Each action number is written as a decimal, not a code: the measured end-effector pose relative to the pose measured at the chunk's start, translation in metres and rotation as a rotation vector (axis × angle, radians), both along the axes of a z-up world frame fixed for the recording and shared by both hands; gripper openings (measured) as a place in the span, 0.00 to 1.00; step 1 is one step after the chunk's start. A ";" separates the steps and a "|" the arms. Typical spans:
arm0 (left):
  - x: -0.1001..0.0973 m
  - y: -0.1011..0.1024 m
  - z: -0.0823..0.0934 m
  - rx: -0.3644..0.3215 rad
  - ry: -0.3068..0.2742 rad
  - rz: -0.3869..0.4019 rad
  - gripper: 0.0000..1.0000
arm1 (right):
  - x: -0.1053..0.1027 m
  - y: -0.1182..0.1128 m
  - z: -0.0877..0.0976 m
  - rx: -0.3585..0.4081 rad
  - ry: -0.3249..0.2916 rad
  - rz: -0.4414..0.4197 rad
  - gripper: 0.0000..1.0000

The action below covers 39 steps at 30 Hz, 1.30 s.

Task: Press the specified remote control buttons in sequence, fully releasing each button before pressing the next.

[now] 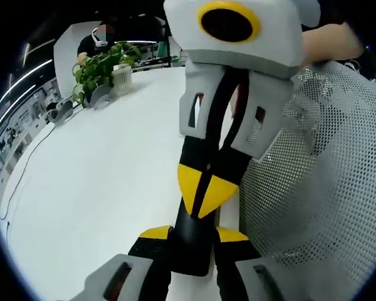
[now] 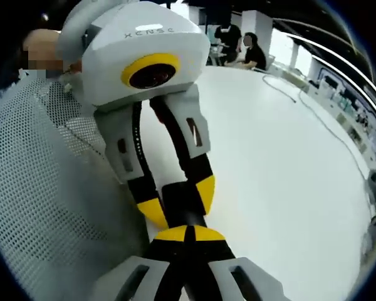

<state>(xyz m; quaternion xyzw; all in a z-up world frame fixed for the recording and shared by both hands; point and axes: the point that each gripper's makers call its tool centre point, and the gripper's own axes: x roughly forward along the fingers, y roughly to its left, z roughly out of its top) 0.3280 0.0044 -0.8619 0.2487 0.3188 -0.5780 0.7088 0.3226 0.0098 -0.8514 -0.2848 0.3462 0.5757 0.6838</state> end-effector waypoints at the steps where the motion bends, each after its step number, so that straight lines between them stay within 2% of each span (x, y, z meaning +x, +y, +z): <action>1: 0.000 0.000 0.000 -0.003 0.002 0.005 0.26 | -0.001 0.000 0.000 0.001 0.003 0.011 0.00; 6: 0.000 0.000 0.001 -0.014 0.000 0.007 0.26 | -0.006 0.000 0.001 -0.010 0.015 0.073 0.06; 10: 0.000 0.000 0.001 -0.023 -0.001 0.002 0.26 | -0.009 -0.005 0.000 -0.046 -0.040 0.177 0.11; 14: -0.001 0.000 0.002 -0.024 -0.003 -0.002 0.26 | -0.008 -0.016 -0.006 -0.092 -0.050 0.192 0.25; 15: -0.001 0.000 0.002 -0.021 -0.003 -0.006 0.26 | -0.008 -0.017 -0.007 -0.081 -0.046 0.192 0.27; 17: -0.001 0.000 0.002 -0.018 -0.004 -0.009 0.26 | -0.007 -0.018 -0.004 -0.047 -0.021 0.164 0.27; 21: -0.001 0.000 0.001 -0.010 -0.005 -0.012 0.26 | 0.000 -0.023 -0.006 -0.054 -0.010 0.139 0.25; 22: -0.001 0.000 0.001 -0.007 -0.005 -0.013 0.26 | 0.006 -0.031 -0.011 -0.061 -0.001 0.105 0.24; 25: -0.001 0.000 0.001 -0.006 -0.004 -0.006 0.26 | 0.008 -0.034 -0.011 -0.052 0.025 0.069 0.27; 29: -0.001 0.000 0.001 -0.007 -0.004 -0.001 0.25 | 0.009 -0.038 -0.014 -0.065 0.036 0.069 0.24; 39: -0.002 0.000 0.002 -0.007 -0.004 0.005 0.25 | 0.008 -0.037 -0.014 -0.077 0.010 0.100 0.24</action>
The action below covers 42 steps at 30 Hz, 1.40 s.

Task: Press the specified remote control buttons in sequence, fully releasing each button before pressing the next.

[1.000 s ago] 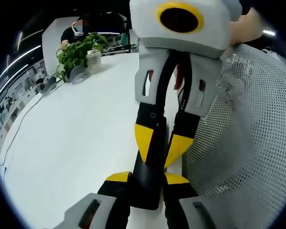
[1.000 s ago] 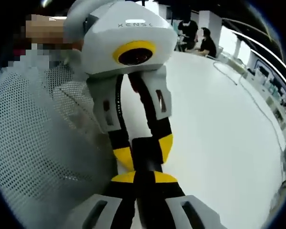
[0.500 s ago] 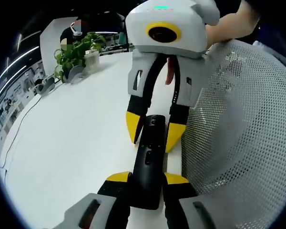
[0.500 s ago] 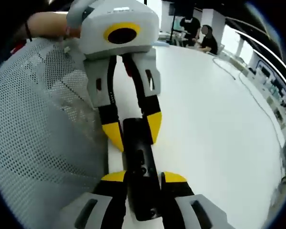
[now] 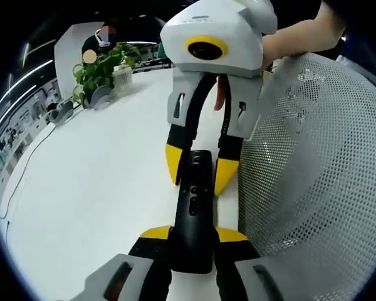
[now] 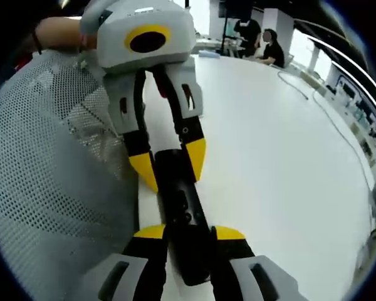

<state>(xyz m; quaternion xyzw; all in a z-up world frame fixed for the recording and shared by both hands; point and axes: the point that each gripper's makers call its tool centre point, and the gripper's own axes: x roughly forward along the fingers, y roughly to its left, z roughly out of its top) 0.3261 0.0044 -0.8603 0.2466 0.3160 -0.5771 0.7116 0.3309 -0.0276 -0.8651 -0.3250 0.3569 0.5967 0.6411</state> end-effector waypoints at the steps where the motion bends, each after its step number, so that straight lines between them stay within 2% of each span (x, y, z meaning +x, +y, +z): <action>1: 0.000 0.000 0.000 0.000 -0.002 -0.001 0.25 | 0.000 0.000 0.000 -0.004 -0.007 0.009 0.24; 2: 0.000 0.000 0.000 -0.008 -0.011 -0.008 0.26 | 0.000 -0.001 -0.001 -0.011 -0.022 0.026 0.23; 11: -0.003 -0.003 0.000 -0.031 -0.001 -0.005 0.33 | 0.001 0.001 -0.001 -0.009 -0.019 0.028 0.23; 16: -0.003 -0.003 0.002 -0.036 0.078 0.054 0.41 | 0.001 0.001 -0.001 -0.007 -0.014 0.024 0.23; 18: -0.001 -0.001 0.006 -0.040 0.082 0.064 0.45 | 0.001 0.000 -0.001 -0.004 -0.011 0.021 0.23; 20: 0.001 0.000 0.013 -0.054 0.069 0.073 0.48 | 0.001 0.001 -0.001 -0.006 -0.010 0.020 0.23; 25: 0.013 0.005 0.034 -0.132 0.091 0.184 0.63 | 0.002 0.000 -0.001 -0.002 -0.008 0.013 0.23; 29: 0.017 0.013 0.044 -0.140 0.083 0.225 0.71 | 0.002 0.000 -0.001 -0.003 -0.009 0.013 0.23; 32: 0.023 0.018 0.057 -0.169 0.066 0.285 0.77 | 0.002 0.001 -0.001 -0.003 -0.009 0.011 0.23; 35: 0.025 0.025 0.071 -0.201 0.083 0.361 0.82 | 0.002 0.001 -0.001 -0.004 -0.009 0.010 0.23; 38: 0.025 0.031 0.082 -0.206 0.048 0.381 0.92 | 0.001 0.001 -0.001 -0.005 -0.009 0.007 0.23; 42: 0.028 0.037 0.105 -0.241 -0.008 0.426 0.96 | 0.002 0.001 -0.001 -0.004 -0.010 0.006 0.23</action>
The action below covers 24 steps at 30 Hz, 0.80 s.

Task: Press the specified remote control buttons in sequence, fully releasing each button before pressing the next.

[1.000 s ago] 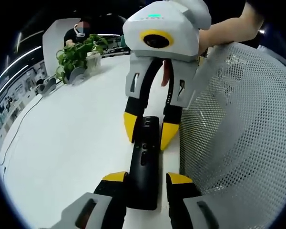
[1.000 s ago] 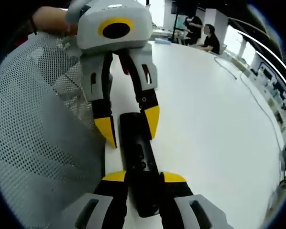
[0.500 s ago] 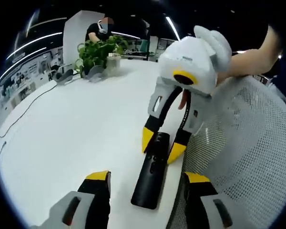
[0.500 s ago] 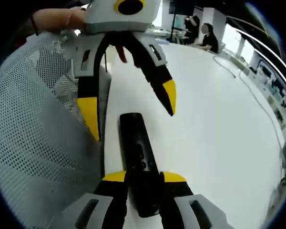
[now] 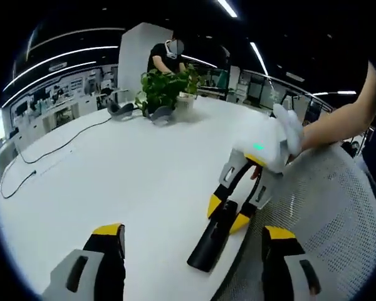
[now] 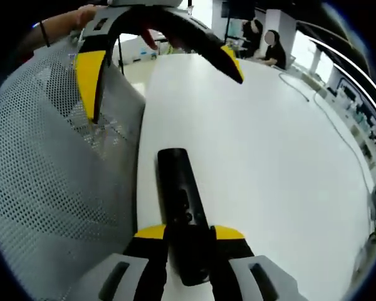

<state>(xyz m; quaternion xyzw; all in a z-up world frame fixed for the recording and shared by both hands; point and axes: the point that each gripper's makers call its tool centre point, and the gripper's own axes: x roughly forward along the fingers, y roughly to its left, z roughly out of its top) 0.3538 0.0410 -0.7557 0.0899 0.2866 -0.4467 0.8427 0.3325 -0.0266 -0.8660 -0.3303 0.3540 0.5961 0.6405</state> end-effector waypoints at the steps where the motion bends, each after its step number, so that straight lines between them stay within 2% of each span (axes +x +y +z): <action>1: 0.000 0.001 0.005 -0.007 -0.008 0.008 0.98 | 0.000 0.000 0.000 0.001 0.000 0.000 0.23; 4: 0.000 0.002 0.023 -0.056 -0.050 0.055 1.00 | 0.000 0.000 0.000 0.001 0.000 -0.002 0.23; 5: 0.002 0.002 0.031 -0.077 -0.080 0.075 1.00 | 0.000 0.000 0.000 0.001 0.000 -0.002 0.23; 11: 0.004 0.010 0.056 -0.124 -0.180 0.165 1.00 | 0.000 0.001 0.000 0.002 -0.001 -0.005 0.23; 12: 0.005 0.012 0.063 -0.149 -0.201 0.194 1.00 | 0.000 0.001 0.000 0.002 0.000 -0.005 0.23; 16: 0.000 0.022 0.077 -0.189 -0.247 0.271 1.00 | 0.000 0.001 0.000 0.005 -0.001 -0.008 0.23; 24: -0.003 0.044 0.079 -0.120 -0.300 0.393 1.00 | 0.001 0.002 0.000 0.011 0.000 -0.019 0.23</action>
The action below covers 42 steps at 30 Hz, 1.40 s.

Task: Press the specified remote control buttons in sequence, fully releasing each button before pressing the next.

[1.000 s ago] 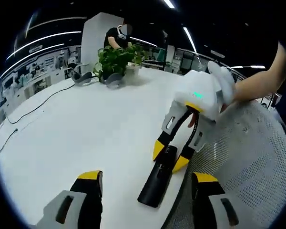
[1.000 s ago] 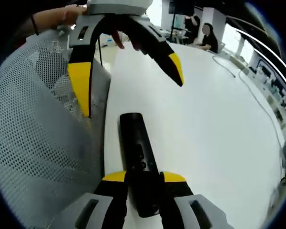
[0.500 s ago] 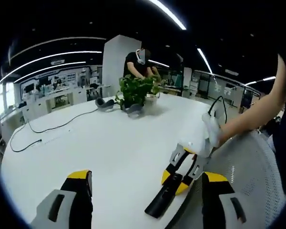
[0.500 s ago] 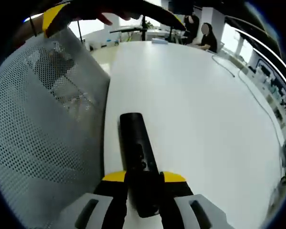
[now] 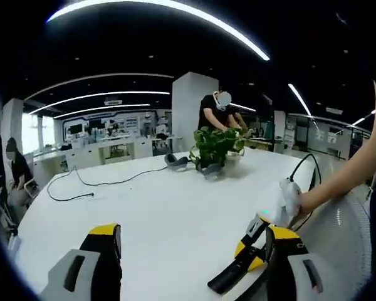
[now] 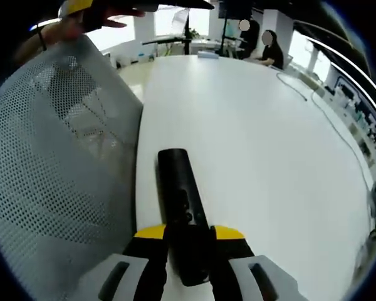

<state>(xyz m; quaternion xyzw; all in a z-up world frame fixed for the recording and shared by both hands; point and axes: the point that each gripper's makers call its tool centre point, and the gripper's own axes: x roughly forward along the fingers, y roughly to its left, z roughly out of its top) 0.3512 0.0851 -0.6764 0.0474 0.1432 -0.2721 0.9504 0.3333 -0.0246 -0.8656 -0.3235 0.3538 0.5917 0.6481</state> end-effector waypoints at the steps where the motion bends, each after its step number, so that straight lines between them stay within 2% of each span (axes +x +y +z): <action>1: 0.000 0.004 0.000 0.015 -0.006 0.023 1.00 | 0.000 0.000 0.000 0.001 0.000 -0.003 0.23; 4: 0.001 0.013 0.000 0.014 -0.016 0.069 1.00 | 0.001 0.000 0.000 0.007 0.000 -0.008 0.23; 7: 0.006 0.028 0.000 0.054 -0.029 0.138 1.00 | 0.001 0.001 0.000 0.018 -0.001 -0.019 0.23; 11: 0.008 0.043 -0.001 0.065 -0.026 0.206 1.00 | 0.001 0.001 0.000 0.025 -0.001 -0.021 0.23; 14: 0.011 0.049 0.001 0.047 -0.037 0.245 1.00 | 0.001 0.001 0.000 0.033 -0.003 -0.024 0.23; 15: 0.012 0.051 0.002 0.060 -0.051 0.256 1.00 | 0.001 0.001 0.001 0.037 -0.004 -0.025 0.23; 22: 0.013 0.052 -0.002 0.118 -0.057 0.253 1.00 | 0.002 0.003 0.001 0.042 -0.005 -0.037 0.23; 31: 0.013 0.054 0.004 0.083 -0.076 0.256 1.00 | 0.004 0.003 0.001 0.030 -0.005 -0.051 0.22; 42: 0.013 0.055 0.006 0.056 -0.083 0.260 1.00 | 0.023 -0.002 0.001 0.019 -0.016 -0.108 0.21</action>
